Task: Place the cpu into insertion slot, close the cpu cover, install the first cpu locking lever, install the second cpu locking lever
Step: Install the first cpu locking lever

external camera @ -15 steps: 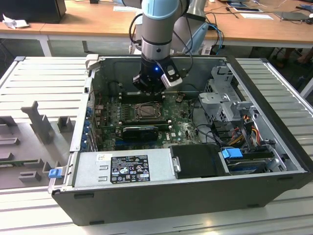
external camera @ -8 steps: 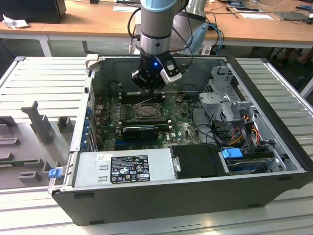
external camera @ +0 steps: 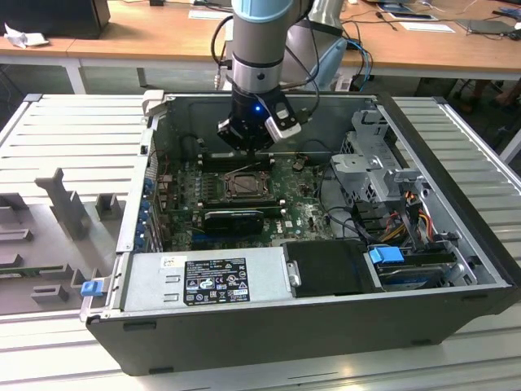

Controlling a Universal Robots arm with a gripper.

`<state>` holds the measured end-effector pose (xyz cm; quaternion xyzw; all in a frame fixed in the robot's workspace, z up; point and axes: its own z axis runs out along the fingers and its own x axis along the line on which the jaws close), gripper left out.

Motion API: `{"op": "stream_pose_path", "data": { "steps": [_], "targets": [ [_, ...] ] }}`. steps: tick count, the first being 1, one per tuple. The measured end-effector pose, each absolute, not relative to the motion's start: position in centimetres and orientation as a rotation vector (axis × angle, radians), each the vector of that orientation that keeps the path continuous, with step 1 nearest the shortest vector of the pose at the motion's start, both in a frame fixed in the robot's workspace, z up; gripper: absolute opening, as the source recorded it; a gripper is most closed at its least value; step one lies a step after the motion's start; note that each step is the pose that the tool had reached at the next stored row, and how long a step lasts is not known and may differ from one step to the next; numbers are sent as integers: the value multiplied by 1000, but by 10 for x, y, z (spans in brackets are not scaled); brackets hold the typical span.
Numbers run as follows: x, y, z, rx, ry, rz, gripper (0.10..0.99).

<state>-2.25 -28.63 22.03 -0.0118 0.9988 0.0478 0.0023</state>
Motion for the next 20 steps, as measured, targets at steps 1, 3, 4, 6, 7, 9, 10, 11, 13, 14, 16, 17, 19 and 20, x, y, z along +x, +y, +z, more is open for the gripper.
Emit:
{"op": "stream_pose_path", "data": {
  "steps": [1, 3, 4, 6, 7, 9, 10, 11, 13, 14, 16, 17, 19, 20],
  "targets": [
    [-22, -286, 218, -38, 3133, 150, 106],
    [-22, -286, 216, -38, 3133, 150, 106],
    [-21, -286, 216, -38, 3133, 150, 106],
    [-20, -286, 215, -39, 3133, 150, 106],
    [-19, -286, 215, -39, 3133, 150, 106],
    [-19, -286, 214, -40, 3133, 150, 106],
    [-19, -286, 213, -41, 3133, 150, 106],
    [-19, -286, 212, -42, 3133, 150, 106],
    [-19, -286, 211, -42, 3133, 150, 106],
    [-19, -286, 210, -42, 3133, 150, 106],
    [-19, -286, 209, -43, 3133, 148, 106],
    [-19, -286, 208, -43, 3133, 147, 106],
    [-19, -286, 207, -43, 3134, 145, 106],
    [-19, -286, 207, -43, 3134, 144, 106]
  ]
}}
